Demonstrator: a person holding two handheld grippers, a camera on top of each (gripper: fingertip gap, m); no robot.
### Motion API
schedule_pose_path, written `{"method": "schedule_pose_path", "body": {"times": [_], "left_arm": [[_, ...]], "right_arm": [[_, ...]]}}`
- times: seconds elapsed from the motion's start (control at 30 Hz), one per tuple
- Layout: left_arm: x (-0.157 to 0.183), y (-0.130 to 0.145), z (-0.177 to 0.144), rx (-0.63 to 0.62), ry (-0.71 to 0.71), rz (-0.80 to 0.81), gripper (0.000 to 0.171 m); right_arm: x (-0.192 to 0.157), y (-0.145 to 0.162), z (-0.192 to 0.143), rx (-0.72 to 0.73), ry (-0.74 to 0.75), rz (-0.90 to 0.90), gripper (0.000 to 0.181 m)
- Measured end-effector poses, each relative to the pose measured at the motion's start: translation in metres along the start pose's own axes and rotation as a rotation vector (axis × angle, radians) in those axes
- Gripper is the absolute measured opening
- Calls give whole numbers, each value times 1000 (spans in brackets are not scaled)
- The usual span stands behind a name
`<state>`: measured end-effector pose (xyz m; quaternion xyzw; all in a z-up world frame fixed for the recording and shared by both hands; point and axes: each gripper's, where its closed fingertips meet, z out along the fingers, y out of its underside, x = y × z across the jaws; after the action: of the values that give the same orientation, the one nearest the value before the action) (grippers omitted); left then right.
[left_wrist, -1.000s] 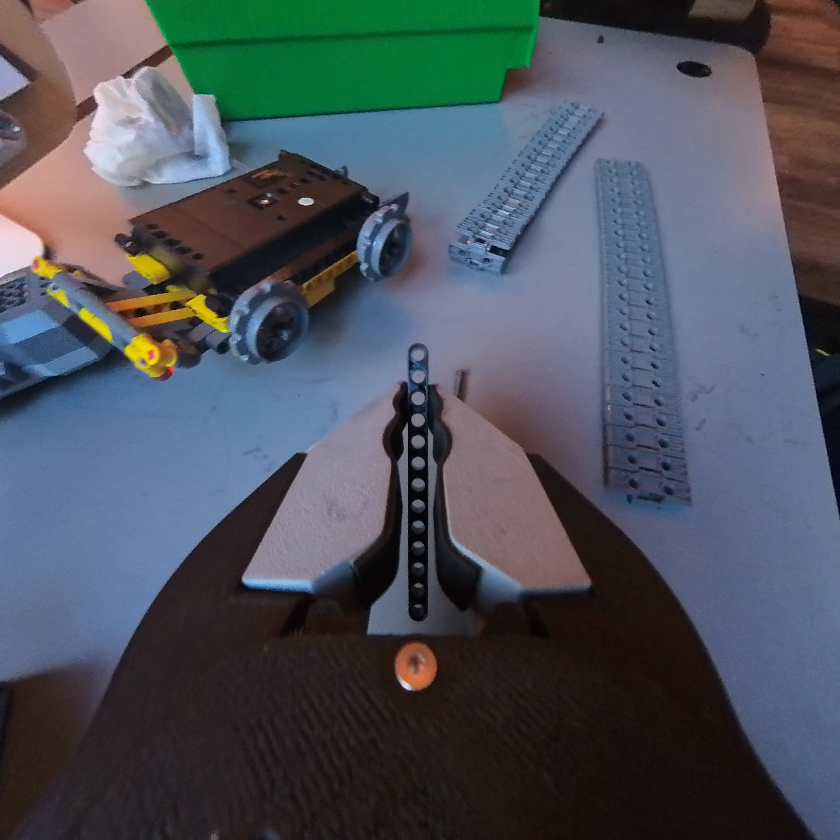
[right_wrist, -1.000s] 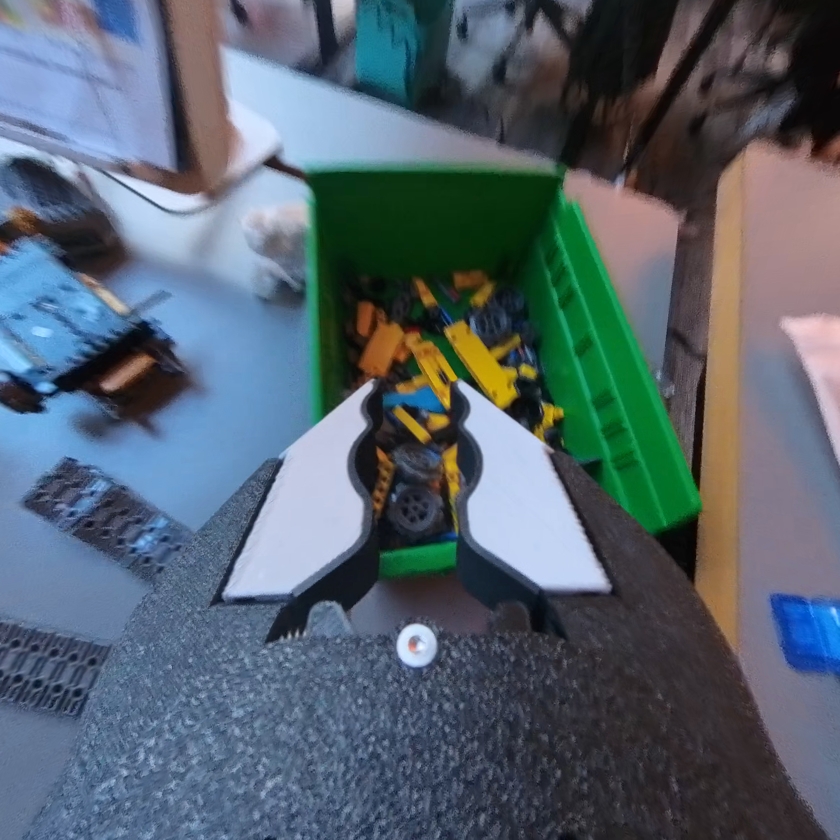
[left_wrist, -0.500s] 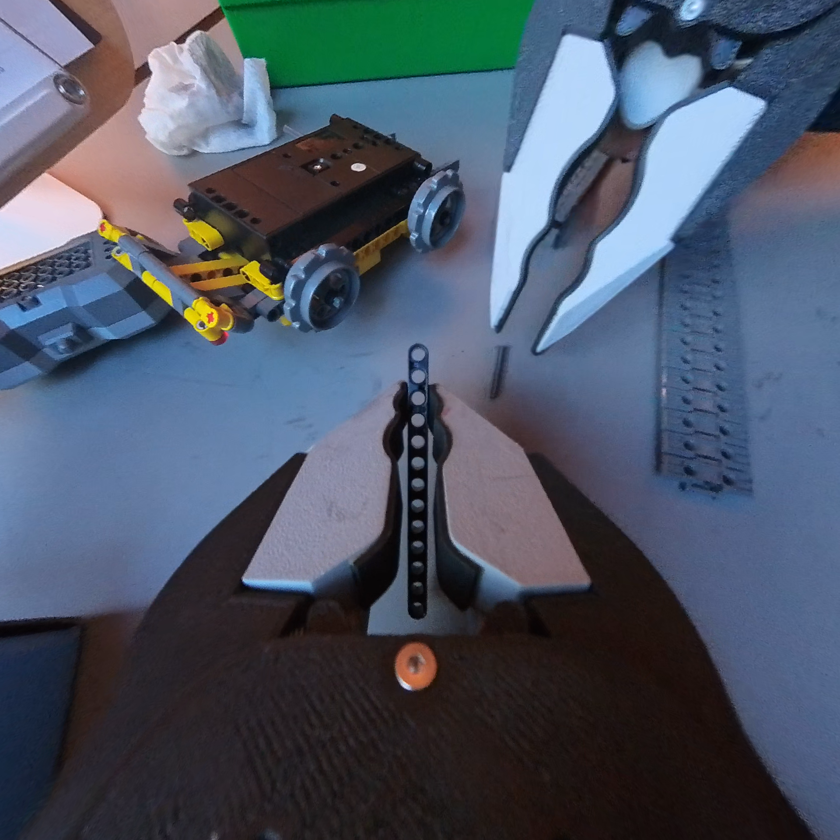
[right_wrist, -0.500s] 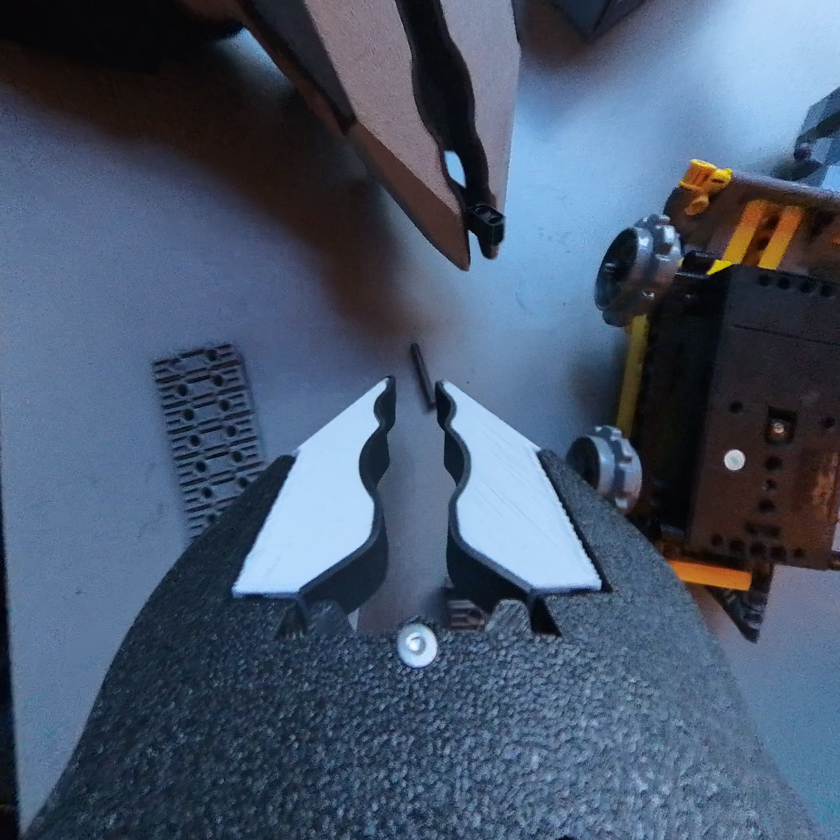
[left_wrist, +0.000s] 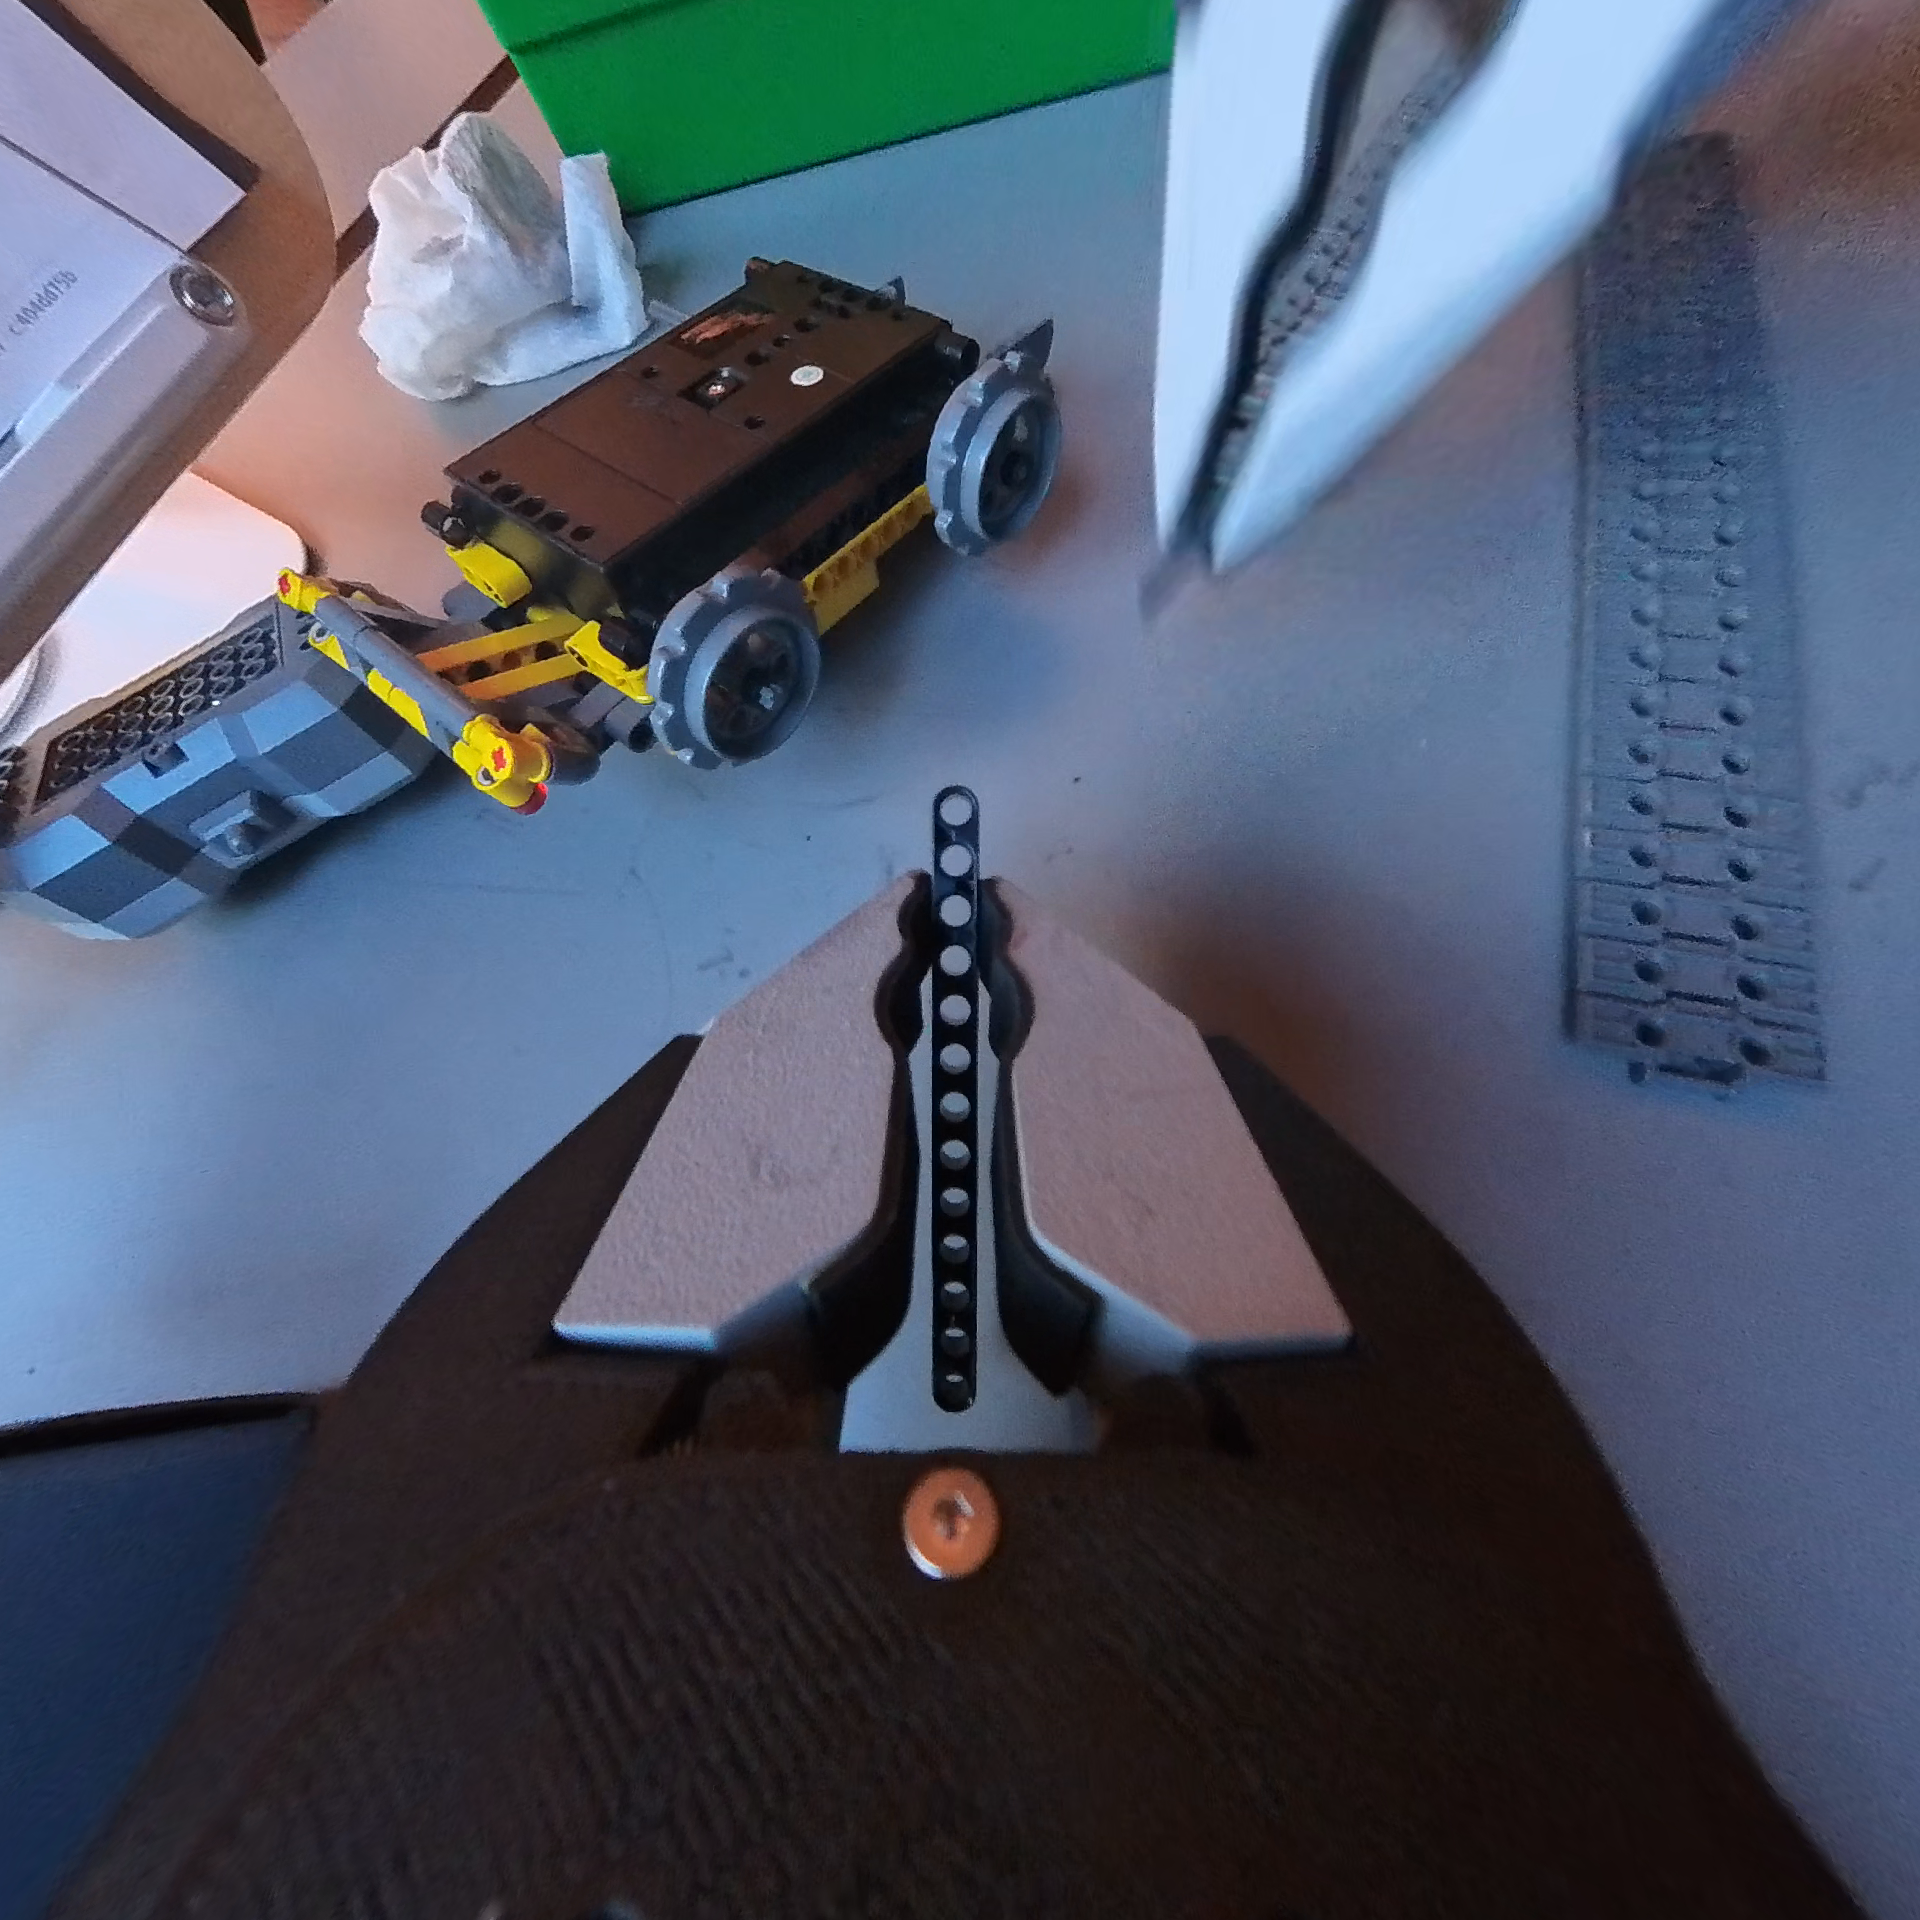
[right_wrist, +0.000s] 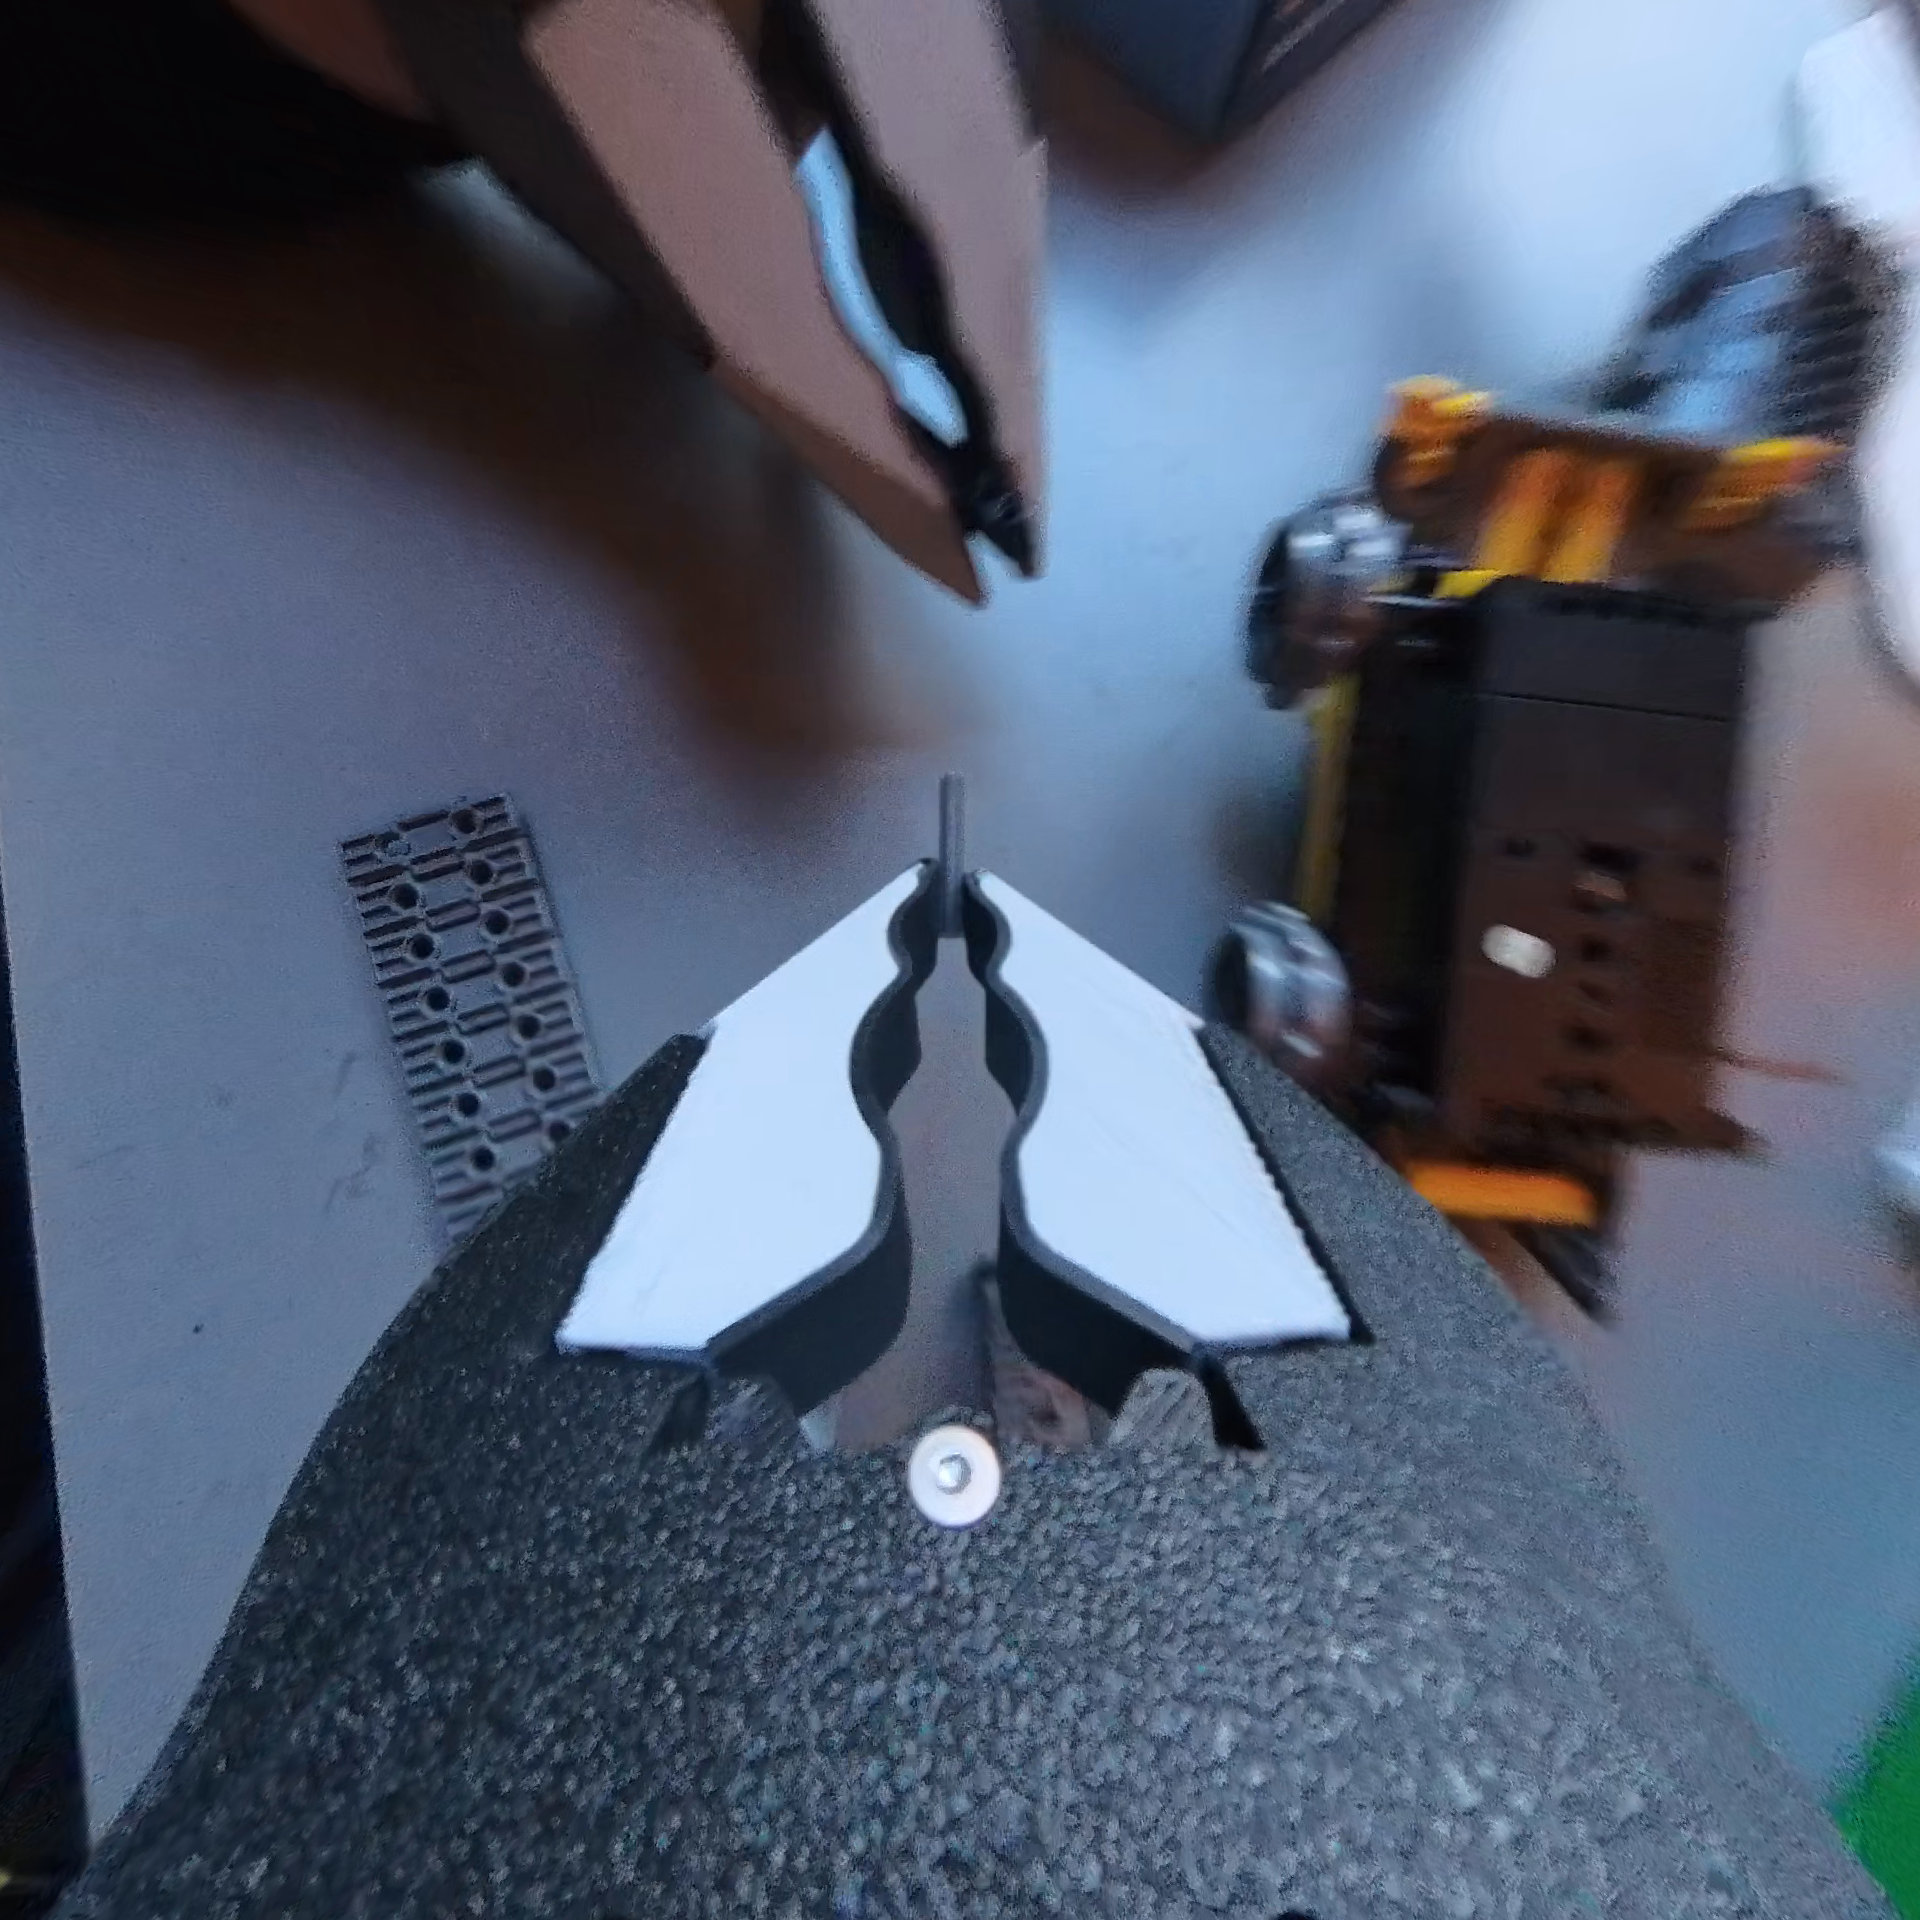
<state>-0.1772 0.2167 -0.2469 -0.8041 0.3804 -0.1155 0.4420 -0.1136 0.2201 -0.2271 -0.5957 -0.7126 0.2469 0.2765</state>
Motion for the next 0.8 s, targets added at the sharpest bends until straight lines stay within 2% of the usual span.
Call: {"method": "schedule_pose_path", "body": {"times": [0.1, 0.17, 0.23, 0.3, 0.37, 0.43, 0.5, 0.57, 0.63, 0.73, 0.8], "left_arm": [[1, -1, 0, 6, 0, 5, 5], [3, -4, 1, 20, 4, 8, 5], [6, -9, 1, 53, 5, 17, 5], [10, -16, 0, 95, 21, 10, 5], [14, -21, 0, 132, 50, -19, 5], [13, -19, 0, 127, 59, -36, 5], [11, -17, 1, 125, 44, -20, 5], [11, -20, 0, 143, 42, -11, 5], [14, -26, -2, 175, 40, 26, 5], [16, -33, -4, 198, -30, 158, 5], [20, -37, -5, 206, -51, 219, 5]], "right_arm": [[62, -2, -85, 71, 264, 71, 0], [113, 17, -150, 97, 440, 198, 1], [151, 49, -193, 89, 527, 321, 1], [176, 90, -208, 8, 567, 413, 3], [187, 128, -207, -95, 573, 483, 9], [192, 153, -202, -153, 577, 534, 14], [196, 163, -201, -158, 594, 584, 26], [193, 152, -202, -85, 598, 629, 36], [173, 112, -196, 62, 537, 623, 42], [102, 24, -157, 301, 240, 542, 50], [51, -12, -115, 362, 9, 545, 49]]}}
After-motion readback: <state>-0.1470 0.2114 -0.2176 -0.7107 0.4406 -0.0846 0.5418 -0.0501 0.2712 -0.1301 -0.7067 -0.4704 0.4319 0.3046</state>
